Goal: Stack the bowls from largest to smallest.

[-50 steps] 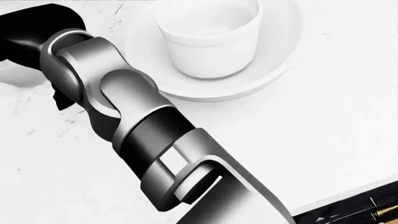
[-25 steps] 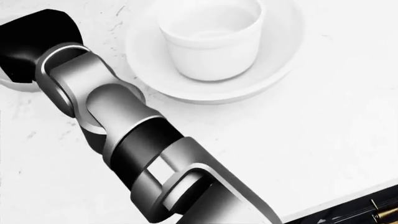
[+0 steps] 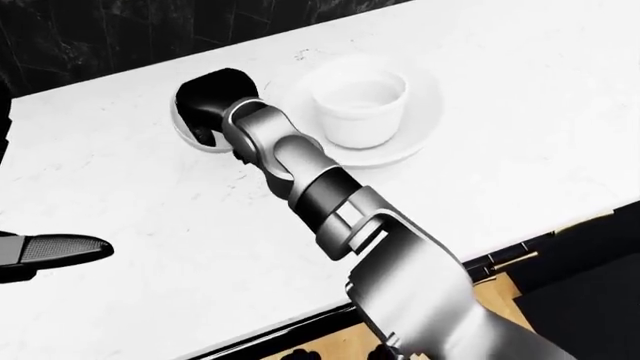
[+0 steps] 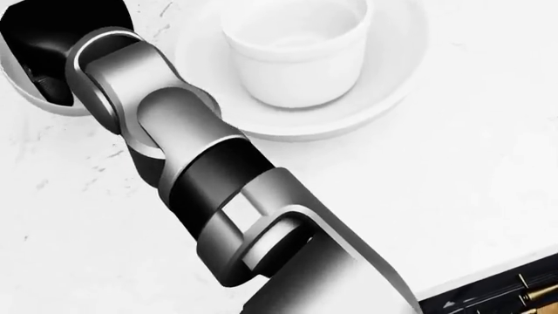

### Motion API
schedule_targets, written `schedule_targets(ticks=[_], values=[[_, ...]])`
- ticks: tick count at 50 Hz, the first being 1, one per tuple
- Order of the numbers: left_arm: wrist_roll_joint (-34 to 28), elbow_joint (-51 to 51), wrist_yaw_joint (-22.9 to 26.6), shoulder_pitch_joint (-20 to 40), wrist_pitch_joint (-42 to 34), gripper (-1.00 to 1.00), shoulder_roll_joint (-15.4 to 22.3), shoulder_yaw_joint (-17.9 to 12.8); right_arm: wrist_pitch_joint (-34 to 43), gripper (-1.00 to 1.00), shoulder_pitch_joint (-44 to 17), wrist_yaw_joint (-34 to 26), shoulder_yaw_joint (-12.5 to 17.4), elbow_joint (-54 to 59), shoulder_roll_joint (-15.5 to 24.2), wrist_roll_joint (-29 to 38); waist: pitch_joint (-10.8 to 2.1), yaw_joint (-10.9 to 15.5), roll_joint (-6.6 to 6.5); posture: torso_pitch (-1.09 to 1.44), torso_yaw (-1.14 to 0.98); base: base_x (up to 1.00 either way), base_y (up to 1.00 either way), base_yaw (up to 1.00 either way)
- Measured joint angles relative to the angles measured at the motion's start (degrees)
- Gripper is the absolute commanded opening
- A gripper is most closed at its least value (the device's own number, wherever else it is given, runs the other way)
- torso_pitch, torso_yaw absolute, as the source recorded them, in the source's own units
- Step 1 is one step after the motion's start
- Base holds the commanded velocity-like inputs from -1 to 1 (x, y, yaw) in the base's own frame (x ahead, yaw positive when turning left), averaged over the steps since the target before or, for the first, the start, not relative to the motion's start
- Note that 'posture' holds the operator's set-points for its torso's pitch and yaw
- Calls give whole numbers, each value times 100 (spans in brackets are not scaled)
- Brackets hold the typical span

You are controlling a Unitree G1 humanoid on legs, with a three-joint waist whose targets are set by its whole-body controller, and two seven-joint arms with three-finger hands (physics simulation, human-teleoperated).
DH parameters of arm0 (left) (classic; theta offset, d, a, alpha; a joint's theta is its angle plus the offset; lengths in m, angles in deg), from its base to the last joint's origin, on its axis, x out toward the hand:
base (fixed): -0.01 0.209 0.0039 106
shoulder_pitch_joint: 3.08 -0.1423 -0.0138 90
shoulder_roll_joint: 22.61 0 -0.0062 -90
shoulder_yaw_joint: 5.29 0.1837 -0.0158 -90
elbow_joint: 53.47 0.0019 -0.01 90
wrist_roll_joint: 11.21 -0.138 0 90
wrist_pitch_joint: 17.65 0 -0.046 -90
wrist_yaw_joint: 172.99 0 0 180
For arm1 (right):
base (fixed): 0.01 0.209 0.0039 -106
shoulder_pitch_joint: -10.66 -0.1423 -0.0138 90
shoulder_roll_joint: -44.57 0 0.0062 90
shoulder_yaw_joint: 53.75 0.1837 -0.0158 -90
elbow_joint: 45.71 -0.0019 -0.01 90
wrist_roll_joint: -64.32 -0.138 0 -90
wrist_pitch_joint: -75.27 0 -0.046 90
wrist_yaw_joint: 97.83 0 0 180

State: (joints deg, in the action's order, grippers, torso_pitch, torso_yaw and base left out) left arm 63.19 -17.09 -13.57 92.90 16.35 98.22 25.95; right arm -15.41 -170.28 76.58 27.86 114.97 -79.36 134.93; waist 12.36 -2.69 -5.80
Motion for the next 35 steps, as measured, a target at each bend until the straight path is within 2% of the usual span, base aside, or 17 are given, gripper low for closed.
schedule_targets(ticks=[5, 12, 20, 25, 35], values=[[-15, 2, -20, -12, 14, 100, -23, 33, -20, -100, -114, -19, 40, -65, 30, -78, 7, -6, -9, 22, 0, 0, 0, 0], [0, 9, -77, 47, 27, 100, 17, 108, -41, -100, -354, -400, 97, -336, 90, -313, 33, -8, 0, 22, 0, 0, 0, 0], [53, -30, -165, 82, -8, 100, 74, 177, -75, -100, -393, -548, 69, -421, 170, -456, -12, -21, 5, 17, 0, 0, 0, 0], [68, -33, -178, 77, -23, 100, 69, 180, -65, -100, -388, -631, 46, -472, 186, -481, -153, -34, 11, 12, 0, 0, 0, 0], [-40, -73, -124, 71, -4, 100, 2, 224, -126, -100, -442, -781, 41, -628, 273, -529, -545, -6, 19, 2, 0, 0, 0, 0]])
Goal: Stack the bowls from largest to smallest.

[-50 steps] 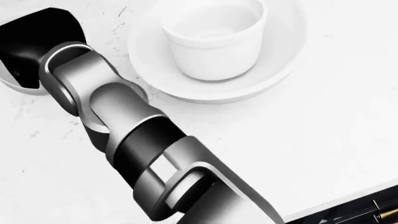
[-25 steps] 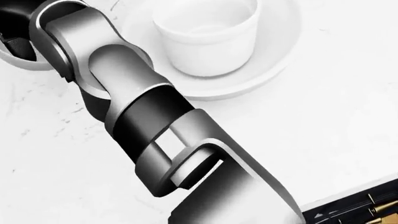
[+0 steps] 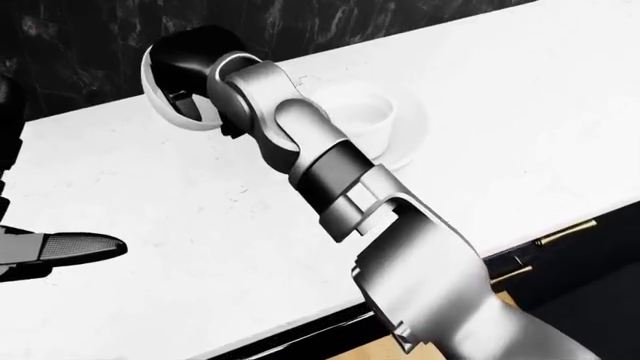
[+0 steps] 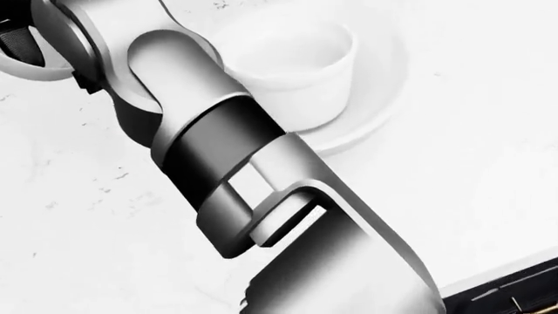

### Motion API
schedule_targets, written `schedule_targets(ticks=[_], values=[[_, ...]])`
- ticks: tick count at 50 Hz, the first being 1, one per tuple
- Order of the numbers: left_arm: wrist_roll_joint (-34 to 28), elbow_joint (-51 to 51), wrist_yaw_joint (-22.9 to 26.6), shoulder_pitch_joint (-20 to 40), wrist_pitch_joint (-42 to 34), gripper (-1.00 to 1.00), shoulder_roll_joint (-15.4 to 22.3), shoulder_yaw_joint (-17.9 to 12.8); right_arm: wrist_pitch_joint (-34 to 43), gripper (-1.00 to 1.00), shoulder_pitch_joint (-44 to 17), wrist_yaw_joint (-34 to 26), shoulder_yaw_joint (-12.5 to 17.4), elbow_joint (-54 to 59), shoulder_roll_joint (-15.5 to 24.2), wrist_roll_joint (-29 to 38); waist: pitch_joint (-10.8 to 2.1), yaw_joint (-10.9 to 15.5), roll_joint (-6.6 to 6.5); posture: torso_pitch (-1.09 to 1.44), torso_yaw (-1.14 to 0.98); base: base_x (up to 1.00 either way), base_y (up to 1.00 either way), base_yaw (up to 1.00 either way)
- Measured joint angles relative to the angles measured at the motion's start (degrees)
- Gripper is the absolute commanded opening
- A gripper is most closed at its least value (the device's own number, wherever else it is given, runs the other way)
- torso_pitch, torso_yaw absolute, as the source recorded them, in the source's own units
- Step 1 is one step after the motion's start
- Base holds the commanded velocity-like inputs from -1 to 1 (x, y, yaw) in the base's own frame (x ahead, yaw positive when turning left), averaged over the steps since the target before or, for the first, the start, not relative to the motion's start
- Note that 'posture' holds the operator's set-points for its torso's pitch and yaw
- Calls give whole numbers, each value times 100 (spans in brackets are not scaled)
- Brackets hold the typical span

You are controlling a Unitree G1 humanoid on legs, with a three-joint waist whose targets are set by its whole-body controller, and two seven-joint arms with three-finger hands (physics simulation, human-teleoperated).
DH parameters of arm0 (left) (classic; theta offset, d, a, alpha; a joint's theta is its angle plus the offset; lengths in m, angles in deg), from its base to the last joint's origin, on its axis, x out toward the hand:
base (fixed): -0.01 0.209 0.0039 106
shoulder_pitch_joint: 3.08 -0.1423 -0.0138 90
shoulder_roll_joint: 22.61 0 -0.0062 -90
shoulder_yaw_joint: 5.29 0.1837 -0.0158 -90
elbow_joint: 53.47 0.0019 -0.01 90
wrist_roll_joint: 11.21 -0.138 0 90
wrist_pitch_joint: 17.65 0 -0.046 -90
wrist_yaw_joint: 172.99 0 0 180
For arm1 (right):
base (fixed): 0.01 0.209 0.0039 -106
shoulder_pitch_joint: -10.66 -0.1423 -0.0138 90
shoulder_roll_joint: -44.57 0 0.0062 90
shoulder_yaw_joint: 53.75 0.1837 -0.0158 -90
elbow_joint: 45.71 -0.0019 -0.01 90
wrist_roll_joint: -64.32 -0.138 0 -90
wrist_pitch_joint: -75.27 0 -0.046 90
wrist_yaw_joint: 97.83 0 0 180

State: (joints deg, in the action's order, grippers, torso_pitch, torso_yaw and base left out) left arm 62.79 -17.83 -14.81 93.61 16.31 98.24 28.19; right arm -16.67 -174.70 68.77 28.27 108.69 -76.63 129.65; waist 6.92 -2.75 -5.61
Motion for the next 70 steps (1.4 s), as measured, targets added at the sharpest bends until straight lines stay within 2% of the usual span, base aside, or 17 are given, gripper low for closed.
schedule_targets(ticks=[4, 10, 19, 23, 27, 33, 39, 47, 54, 61, 70], values=[[-3, -22, -14, 19, -5, 100, 4, 13, -35, -100, 28, -57, -23, -59, 18, 15, -152, 12, -7, 0, 0, 0, 0, 0], [16, -27, -56, 51, 2, 100, 32, 39, -107, -100, 12, -163, -24, -186, 112, 43, -214, 26, -23, 0, 0, 0, 0, 0], [201, -38, -245, 127, -21, 100, 155, 85, -229, -100, 193, -457, 23, -603, 432, 37, -192, 42, -16, 0, 0, 0, 0, 0], [180, -25, -321, 148, 19, 100, 144, 169, -346, -100, 160, -737, 162, -770, 811, -70, -175, 56, 2, 0, 0, 0, 0, 0], [155, -42, -386, 191, 22, 100, 138, 298, -276, -100, -7, -1103, 433, -908, 1159, -391, -167, 41, 26, 0, 0, 0, 0, 0], [236, -88, -482, 232, 35, 100, 171, 349, -266, -100, -367, -1562, 537, -1096, 1741, -876, -180, 28, 40, 0, 0, 0, 0, 0], [301, -115, -589, 297, 48, 100, 235, 435, -318, -100, -390, -1975, 572, -1266, 2116, -1140, -188, 13, 52, 0, 0, 0, 0, 0], [392, -157, -752, 321, 77, 100, 269, 516, -330, -100, -132, -2796, 598, -1932, 2549, -1286, -119, 14, 69, 0, 0, 0, 0, 0], [414, -179, -859, 404, 104, 100, 305, 665, -346, -100, 220, -3453, 594, -2867, 2728, -1302, -103, 11, 87, 0, 0, 0, 0, 0], [401, -185, -937, 450, 106, 100, 301, 745, -540, -100, 511, -4012, 730, -3562, 3124, -1247, -101, 18, 133, 0, 0, 0, 0, 0], [283, -185, -1061, 664, 130, 100, 300, 1147, -744, -100, 935, -4601, 866, -4186, 3500, -1259, -100, 7, 134, 0, 0, 0, 0, 0]])
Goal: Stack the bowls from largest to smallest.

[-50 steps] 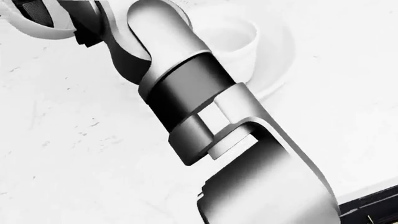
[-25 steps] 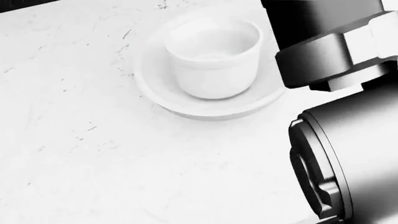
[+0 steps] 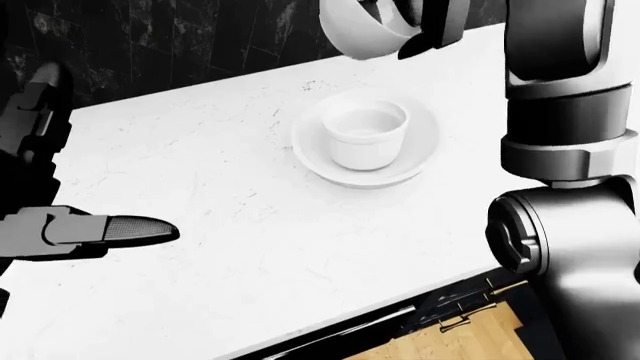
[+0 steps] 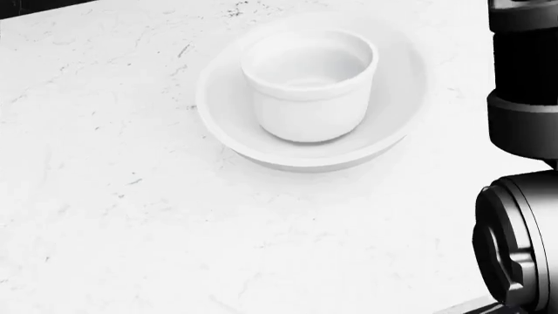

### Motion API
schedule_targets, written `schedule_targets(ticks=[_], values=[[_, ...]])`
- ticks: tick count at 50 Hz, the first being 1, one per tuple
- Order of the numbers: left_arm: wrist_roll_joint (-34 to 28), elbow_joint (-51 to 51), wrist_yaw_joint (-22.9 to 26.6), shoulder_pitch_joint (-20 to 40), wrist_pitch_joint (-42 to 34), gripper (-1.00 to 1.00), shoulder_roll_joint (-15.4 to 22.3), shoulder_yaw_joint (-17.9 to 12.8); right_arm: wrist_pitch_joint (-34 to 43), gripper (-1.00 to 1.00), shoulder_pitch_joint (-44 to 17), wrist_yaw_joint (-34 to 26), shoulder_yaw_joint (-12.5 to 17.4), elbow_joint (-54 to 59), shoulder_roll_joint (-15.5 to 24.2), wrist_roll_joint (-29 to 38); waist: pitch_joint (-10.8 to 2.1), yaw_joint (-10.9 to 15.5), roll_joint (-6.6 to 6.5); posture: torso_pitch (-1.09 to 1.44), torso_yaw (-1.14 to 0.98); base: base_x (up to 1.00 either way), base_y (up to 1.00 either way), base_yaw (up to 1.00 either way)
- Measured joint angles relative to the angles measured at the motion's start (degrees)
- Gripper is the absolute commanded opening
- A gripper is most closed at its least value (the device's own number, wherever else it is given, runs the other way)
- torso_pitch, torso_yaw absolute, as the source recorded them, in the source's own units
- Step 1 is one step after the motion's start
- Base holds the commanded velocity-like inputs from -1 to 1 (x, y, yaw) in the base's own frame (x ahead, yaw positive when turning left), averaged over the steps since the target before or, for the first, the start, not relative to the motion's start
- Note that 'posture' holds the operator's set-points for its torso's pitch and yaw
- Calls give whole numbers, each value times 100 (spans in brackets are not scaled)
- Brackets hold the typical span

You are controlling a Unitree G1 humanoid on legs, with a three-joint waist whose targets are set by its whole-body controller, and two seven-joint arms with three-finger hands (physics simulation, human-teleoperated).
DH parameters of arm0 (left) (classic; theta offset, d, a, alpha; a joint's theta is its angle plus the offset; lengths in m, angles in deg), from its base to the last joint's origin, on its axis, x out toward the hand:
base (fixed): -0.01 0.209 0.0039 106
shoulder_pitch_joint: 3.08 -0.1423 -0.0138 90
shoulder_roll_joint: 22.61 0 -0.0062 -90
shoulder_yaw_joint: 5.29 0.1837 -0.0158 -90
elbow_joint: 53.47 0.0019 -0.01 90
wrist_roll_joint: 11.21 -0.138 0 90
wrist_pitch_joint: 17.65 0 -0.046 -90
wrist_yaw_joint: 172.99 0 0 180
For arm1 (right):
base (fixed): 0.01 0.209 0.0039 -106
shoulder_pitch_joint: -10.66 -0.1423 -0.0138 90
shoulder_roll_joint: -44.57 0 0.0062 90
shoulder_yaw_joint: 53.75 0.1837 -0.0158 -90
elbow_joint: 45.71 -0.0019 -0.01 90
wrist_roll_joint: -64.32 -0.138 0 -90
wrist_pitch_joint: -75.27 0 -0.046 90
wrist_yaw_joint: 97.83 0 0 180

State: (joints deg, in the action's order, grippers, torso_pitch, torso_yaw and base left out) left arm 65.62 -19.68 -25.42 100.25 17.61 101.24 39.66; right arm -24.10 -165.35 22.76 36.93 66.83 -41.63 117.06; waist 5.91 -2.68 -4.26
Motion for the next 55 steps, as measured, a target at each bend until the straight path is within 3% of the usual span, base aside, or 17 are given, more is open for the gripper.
schedule_targets(ticks=[9, 22, 30, 39, 47, 55], values=[[-118, -28, 34, 28, -64, 100, -93, 17, -55, -100, 706, -505, 48, -800, 98, -56, -24, -11, 7, 0, 0, 0, 0, 0], [-78, -78, -1, 0, -71, 100, -116, 11, -463, -100, 1039, -491, 53, -650, 192, 144, -58, -14, 0, 0, 0, 0, 0, 0], [-164, -91, 52, 11, -49, 100, -188, 106, -814, -100, 971, -172, -95, 43, 22, 515, -67, -10, -18, 0, 0, 0, 0, 0], [-85, -67, 46, -22, -68, 100, -124, -84, -993, -100, 1020, 23, -159, 314, -195, 882, -81, -7, -13, 0, 0, 0, 0, 0], [86, -47, 9, -106, -27, 100, -9, -274, -1026, -100, 1062, 68, -162, 397, -295, 1034, -75, 6, -14, 0, 0, 0, 0, 0], [12, -26, 66, -118, 15, 100, -37, -235, -1094, -100, 1155, -124, -132, 239, -250, 1008, -72, 23, -5, 0, 0, 0, 0, 0]])
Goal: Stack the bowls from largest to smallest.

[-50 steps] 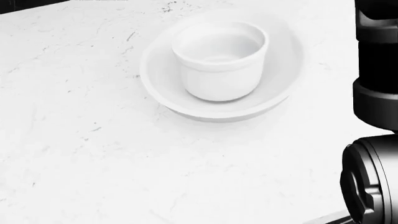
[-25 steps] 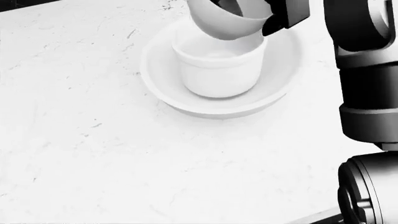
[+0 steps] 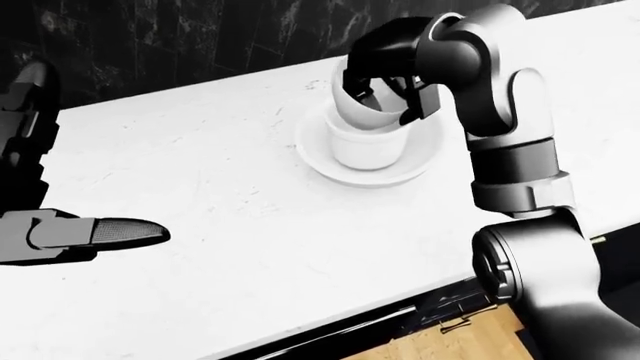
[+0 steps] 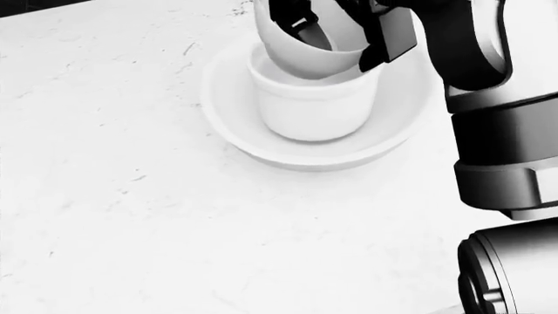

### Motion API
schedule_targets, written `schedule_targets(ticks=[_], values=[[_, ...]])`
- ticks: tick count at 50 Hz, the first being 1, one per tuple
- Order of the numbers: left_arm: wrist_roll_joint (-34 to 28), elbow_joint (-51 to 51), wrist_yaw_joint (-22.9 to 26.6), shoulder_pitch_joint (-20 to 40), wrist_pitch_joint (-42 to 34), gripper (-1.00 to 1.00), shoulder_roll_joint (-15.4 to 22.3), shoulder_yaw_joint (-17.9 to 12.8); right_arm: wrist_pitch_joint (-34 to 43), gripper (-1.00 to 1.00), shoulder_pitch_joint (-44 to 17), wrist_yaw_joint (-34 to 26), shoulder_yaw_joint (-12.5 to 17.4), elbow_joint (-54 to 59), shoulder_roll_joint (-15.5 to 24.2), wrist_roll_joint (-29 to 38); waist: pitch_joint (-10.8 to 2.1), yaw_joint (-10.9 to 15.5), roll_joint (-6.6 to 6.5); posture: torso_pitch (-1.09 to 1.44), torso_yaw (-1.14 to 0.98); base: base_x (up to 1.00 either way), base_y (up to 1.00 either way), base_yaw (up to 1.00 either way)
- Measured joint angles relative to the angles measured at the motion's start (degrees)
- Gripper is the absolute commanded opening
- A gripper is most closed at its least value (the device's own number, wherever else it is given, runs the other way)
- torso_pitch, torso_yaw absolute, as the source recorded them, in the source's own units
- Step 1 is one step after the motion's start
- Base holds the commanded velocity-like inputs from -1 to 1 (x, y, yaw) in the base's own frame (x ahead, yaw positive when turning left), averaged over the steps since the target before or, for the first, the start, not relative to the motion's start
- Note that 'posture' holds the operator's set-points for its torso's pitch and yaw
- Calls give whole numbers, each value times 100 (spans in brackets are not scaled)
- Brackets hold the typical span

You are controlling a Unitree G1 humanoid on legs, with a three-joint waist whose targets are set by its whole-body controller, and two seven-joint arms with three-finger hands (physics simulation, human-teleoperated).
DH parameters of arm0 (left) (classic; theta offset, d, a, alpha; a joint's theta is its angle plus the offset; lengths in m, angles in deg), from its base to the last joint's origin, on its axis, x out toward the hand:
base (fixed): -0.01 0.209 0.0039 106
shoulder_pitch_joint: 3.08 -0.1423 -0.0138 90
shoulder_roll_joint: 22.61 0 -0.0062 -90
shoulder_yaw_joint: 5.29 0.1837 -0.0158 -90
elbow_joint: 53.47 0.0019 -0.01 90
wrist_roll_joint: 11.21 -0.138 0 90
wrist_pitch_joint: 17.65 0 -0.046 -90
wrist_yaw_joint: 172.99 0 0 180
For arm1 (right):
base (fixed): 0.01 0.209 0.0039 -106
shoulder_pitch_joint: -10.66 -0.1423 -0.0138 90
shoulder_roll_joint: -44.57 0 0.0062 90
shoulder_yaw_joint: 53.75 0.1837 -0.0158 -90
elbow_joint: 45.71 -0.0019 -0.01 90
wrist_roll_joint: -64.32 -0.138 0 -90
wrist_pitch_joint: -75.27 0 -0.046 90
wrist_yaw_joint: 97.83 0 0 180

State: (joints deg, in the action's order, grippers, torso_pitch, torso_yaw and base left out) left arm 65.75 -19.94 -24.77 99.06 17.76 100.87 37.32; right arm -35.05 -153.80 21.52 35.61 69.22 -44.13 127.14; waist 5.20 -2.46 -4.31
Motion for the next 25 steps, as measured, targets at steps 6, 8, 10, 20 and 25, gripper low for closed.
schedule_targets(ticks=[6, 8, 10, 20, 25], values=[[-31, -9, -44, 79, 0, 100, 0, 143, -99, -100, -26, -239, 43, -141, 136, -68, 9, 8, 13, 0, 0, 0, 0, 0], [-13, 3, -70, 101, -8, 100, 19, 152, -129, -100, -52, -332, 77, -163, 183, -93, 8, -3, 17, 0, 0, 0, 0, 0], [5, 23, -99, 130, -10, 100, 45, 164, -142, -89, -81, -364, 102, -152, 204, -108, 2, -16, 17, 0, 0, 0, 0, 0], [118, 27, -168, 130, 22, 100, 126, 110, -153, -50, -21, -374, 125, -319, 202, -165, -7, -27, -1, 0, 0, 0, 0, 0], [153, 21, -195, 119, 30, 100, 142, 101, -152, -40, -43, -358, 129, -357, 198, -203, -17, -26, 3, 0, 0, 0, 0, 0]])
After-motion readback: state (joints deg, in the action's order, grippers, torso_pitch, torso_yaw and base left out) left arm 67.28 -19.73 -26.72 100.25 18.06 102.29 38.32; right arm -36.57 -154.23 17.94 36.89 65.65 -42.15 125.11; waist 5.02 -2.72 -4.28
